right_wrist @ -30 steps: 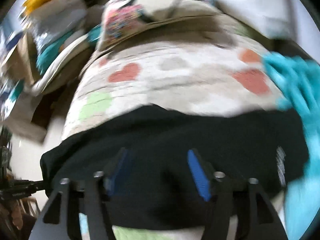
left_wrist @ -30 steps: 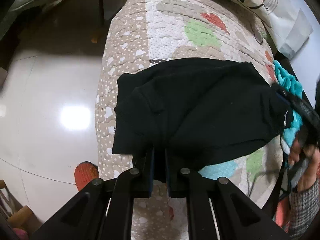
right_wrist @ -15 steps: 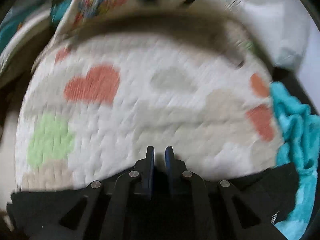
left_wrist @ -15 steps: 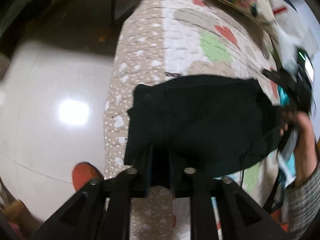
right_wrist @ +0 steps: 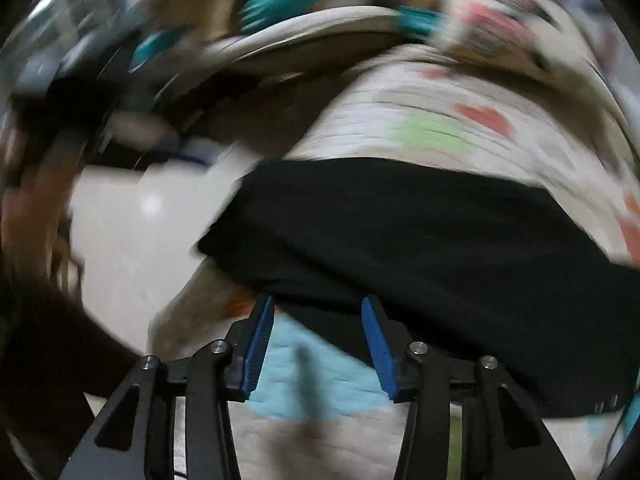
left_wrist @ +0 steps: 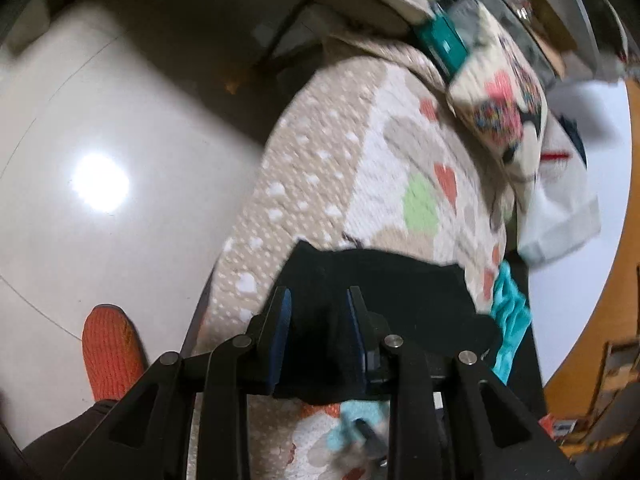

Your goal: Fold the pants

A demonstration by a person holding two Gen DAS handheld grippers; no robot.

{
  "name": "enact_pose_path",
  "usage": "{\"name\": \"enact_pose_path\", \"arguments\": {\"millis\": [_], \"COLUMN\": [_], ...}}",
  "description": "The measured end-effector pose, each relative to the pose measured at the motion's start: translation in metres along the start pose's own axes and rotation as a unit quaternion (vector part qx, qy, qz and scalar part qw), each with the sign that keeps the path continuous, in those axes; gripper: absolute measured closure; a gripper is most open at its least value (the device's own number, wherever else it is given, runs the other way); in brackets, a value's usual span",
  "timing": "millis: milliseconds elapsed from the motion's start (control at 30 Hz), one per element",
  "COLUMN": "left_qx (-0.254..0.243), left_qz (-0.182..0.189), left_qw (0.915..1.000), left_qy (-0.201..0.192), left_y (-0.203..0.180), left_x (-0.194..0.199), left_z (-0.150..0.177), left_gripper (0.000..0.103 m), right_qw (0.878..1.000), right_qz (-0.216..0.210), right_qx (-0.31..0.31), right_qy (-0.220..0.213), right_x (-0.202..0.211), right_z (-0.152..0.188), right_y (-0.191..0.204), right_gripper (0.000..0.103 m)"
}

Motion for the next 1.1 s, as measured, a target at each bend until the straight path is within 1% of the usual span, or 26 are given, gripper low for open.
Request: {"name": "enact_pose_path", "arguments": {"millis": [67, 100, 133, 200, 233, 267, 300, 333, 400, 500, 533, 567, 600, 633, 667, 700, 733, 800, 833, 900, 933, 967, 1000, 1033, 1067, 1100], "left_qx": [0.012, 0.020, 0.025, 0.036, 0.039, 0.040, 0.041, 0.043, 0.048, 0.056, 0.058, 0.058, 0.057, 0.056, 0.053, 0.051, 0.045, 0.029, 0.015, -0.013, -0.032, -0.046, -0.062, -0.080, -0.095, -0.105], "left_qz": [0.001, 0.005, 0.009, 0.024, 0.029, 0.033, 0.035, 0.037, 0.040, 0.040, 0.034, 0.030, 0.026, 0.023, 0.020, 0.016, 0.004, -0.010, -0.016, -0.021, -0.021, -0.021, -0.022, -0.024, -0.028, -0.031], "left_qw": [0.9999, 0.9997, 0.9995, 0.9990, 0.9988, 0.9986, 0.9985, 0.9983, 0.9977, 0.9968, 0.9966, 0.9967, 0.9967, 0.9969, 0.9972, 0.9975, 0.9978, 0.9983, 0.9987, 0.9992, 0.9991, 0.9986, 0.9979, 0.9965, 0.9949, 0.9936], "left_qy": [-0.009, -0.014, -0.014, -0.012, -0.011, -0.012, -0.014, -0.017, -0.026, -0.040, -0.047, -0.050, -0.050, -0.049, -0.048, -0.048, -0.049, -0.049, -0.045, -0.033, -0.021, -0.012, -0.002, 0.009, 0.019, 0.026], "left_y": [0.006, 0.010, 0.012, 0.015, 0.016, 0.016, 0.016, 0.017, 0.018, 0.022, 0.022, 0.023, 0.023, 0.023, 0.021, 0.020, 0.018, 0.013, 0.008, -0.004, -0.014, -0.021, -0.028, -0.037, -0.044, -0.050], "left_x": [0.004, 0.007, 0.009, 0.011, 0.012, 0.013, 0.015, 0.017, 0.022, 0.027, 0.027, 0.027, 0.026, 0.023, 0.020, 0.019, 0.015, 0.011, 0.006, -0.005, -0.013, -0.020, -0.026, -0.034, -0.042, -0.048], "left_z": [-0.005, -0.008, -0.010, -0.014, -0.015, -0.016, -0.016, -0.017, -0.021, -0.026, -0.027, -0.028, -0.029, -0.029, -0.029, -0.029, -0.029, -0.027, -0.025, -0.018, -0.012, -0.008, -0.003, 0.003, 0.008, 0.012], "left_gripper": [0.077, 0.077, 0.076, 0.075, 0.075, 0.075, 0.075, 0.075, 0.075, 0.075, 0.075, 0.074, 0.074, 0.074, 0.074, 0.074, 0.074, 0.074, 0.074, 0.074, 0.074, 0.074, 0.074, 0.074, 0.074, 0.074], "right_qw": [0.999, 0.998, 0.997, 0.996, 0.995, 0.995, 0.996, 0.998, 1.000, 0.996, 0.994, 0.989, 0.985, 0.981, 0.979, 0.978, 0.978, 0.974, 0.972, 0.974, 0.975, 0.974, 0.970, 0.961, 0.941, 0.918], "right_qz": [0.025, 0.033, 0.037, 0.039, 0.043, 0.047, 0.037, 0.025, -0.006, -0.062, -0.077, -0.098, -0.116, -0.133, -0.145, -0.153, -0.155, -0.175, -0.179, -0.149, -0.123, -0.078, -0.039, -0.005, 0.032, 0.056], "right_qx": [0.046, 0.059, 0.070, 0.084, 0.088, 0.086, 0.075, 0.049, 0.007, -0.059, -0.079, -0.106, -0.124, -0.139, -0.140, -0.139, -0.138, -0.139, -0.147, -0.171, -0.185, -0.211, -0.240, -0.277, -0.338, -0.392], "right_qy": [-0.014, -0.018, -0.019, -0.013, -0.008, 0.005, 0.017, 0.022, 0.018, 0.013, 0.013, 0.014, 0.017, 0.027, 0.032, 0.034, 0.034, 0.037, 0.036, 0.030, 0.024, 0.020, 0.017, 0.011, 0.003, -0.003], "right_x": [-0.009, -0.014, -0.019, -0.034, -0.041, -0.050, -0.055, -0.057, -0.051, -0.046, -0.047, -0.052, -0.057, -0.062, -0.063, -0.062, -0.057, -0.040, -0.029, -0.004, 0.009, 0.025, 0.039, 0.053, 0.071, 0.085], "right_z": [-0.011, -0.016, -0.020, -0.026, -0.030, -0.031, -0.034, -0.038, -0.045, -0.054, -0.056, -0.058, -0.058, -0.054, -0.052, -0.049, -0.046, -0.040, -0.036, -0.023, -0.017, -0.006, 0.004, 0.017, 0.037, 0.056], "right_y": [0.019, 0.025, 0.030, 0.038, 0.038, 0.039, 0.036, 0.037, 0.032, 0.025, 0.023, 0.020, 0.018, 0.021, 0.025, 0.028, 0.031, 0.027, 0.018, -0.021, -0.046, -0.084, -0.117, -0.152, -0.195, -0.227], "right_gripper": [0.053, 0.053, 0.053, 0.049, 0.049, 0.058, 0.089, 0.089, 0.092, 0.092, 0.092, 0.087, 0.080, 0.072, 0.051, 0.044, 0.044, 0.044, 0.044, 0.044, 0.044, 0.044, 0.044, 0.044, 0.044, 0.044]}}
Point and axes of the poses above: each gripper's, at about its wrist camera, not at the fingertips, and x roughly against the way its jaws point, y to its left, z to its underside, the point moved 4 cm from there along -x, roughly the way its jaws point, and after that the axes turned 6 degrees about y, right-handed, at the moved point
